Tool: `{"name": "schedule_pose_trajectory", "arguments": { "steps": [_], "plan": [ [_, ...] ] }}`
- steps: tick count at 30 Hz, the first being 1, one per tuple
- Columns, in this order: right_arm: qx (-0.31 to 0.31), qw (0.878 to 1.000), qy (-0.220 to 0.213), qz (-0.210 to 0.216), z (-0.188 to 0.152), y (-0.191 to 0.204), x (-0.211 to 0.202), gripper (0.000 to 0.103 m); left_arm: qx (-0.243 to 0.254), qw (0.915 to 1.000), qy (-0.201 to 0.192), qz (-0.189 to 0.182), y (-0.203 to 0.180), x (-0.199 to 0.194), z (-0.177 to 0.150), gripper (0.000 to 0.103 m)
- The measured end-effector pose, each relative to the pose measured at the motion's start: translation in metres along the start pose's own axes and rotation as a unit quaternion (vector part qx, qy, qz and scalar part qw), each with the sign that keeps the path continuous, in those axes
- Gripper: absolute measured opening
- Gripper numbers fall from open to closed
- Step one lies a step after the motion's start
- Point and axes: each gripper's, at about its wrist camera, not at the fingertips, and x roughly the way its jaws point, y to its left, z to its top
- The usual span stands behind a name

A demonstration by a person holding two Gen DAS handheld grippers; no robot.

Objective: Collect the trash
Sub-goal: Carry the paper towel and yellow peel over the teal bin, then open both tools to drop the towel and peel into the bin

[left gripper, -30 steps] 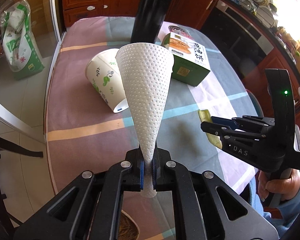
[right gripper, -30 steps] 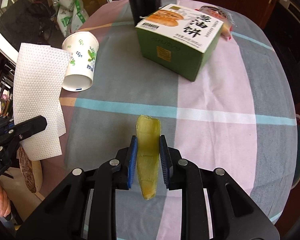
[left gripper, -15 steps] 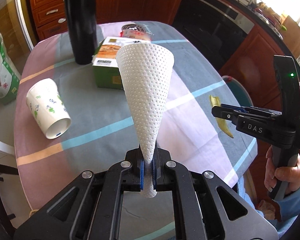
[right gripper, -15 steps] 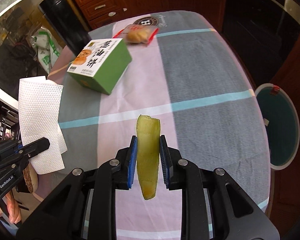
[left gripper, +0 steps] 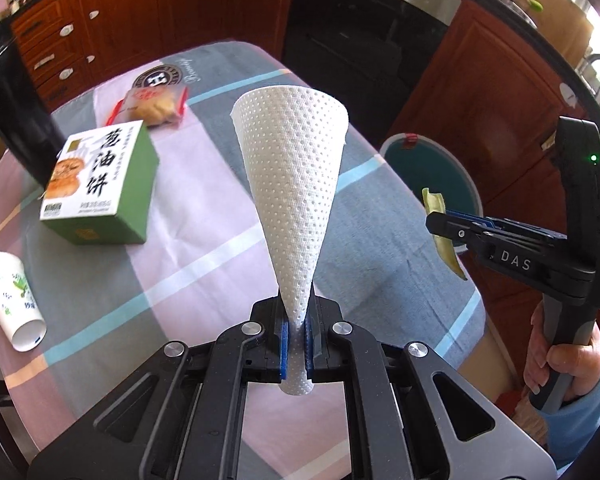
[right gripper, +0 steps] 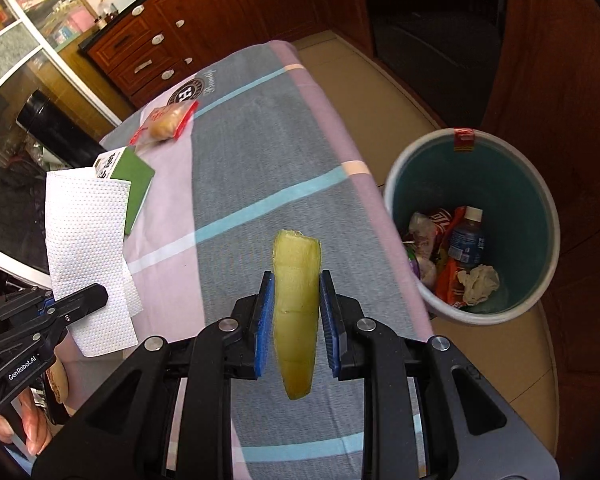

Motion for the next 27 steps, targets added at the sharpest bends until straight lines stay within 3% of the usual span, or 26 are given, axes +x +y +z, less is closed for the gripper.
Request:
{"name": "schedule_pose_trajectory", "arguments": {
  "steps": [14,20,27],
  "plan": [
    [0.107,0.992,-0.045,-0.045,0.010,-0.147,-0.038,0.022,0.091,0.9948,0.030,-0.034,-0.124,0.063,0.059,0.006],
    [0.124,0.990,-0.036,-0.050,0.012,-0.175,-0.035,0.022,0.121,0.9897,0.052,-0.055,-0.167,0.100,0.075,0.006],
    [0.132,0.989,-0.035,-0.063,0.025,-0.192,-0.038,0.022,0.136,0.9850,0.076,-0.075,-0.188,0.138,0.084,0.007]
  ]
}}
